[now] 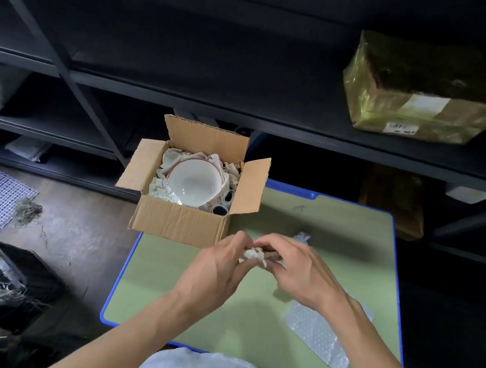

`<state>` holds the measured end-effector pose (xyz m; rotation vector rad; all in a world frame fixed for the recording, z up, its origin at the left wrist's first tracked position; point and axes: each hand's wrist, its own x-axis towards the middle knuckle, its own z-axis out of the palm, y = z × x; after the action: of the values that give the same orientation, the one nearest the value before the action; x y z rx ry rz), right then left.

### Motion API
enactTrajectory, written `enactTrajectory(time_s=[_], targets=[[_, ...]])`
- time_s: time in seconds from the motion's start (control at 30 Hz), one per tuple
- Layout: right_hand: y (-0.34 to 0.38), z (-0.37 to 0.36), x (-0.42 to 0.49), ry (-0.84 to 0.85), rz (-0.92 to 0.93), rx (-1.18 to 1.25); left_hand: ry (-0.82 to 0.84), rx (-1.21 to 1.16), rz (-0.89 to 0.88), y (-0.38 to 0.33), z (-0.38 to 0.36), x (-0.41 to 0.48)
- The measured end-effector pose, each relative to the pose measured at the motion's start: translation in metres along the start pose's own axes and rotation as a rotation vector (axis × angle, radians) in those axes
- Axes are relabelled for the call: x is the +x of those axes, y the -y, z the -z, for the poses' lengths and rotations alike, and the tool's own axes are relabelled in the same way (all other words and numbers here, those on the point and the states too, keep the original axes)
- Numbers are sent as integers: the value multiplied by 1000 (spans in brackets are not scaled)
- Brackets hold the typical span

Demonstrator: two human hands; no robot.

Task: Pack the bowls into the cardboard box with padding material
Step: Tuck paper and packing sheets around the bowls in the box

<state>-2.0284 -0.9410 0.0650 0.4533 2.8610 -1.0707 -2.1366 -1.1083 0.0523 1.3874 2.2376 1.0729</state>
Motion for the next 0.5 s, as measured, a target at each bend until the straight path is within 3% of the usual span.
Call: enactTrajectory(time_s=[0.27,0.5], targets=[[51,30,31,-158,159,-75,-175,0,-13,14,53,7],[61,23,76,-132,179,-152,-274,166,94,35,56,26]])
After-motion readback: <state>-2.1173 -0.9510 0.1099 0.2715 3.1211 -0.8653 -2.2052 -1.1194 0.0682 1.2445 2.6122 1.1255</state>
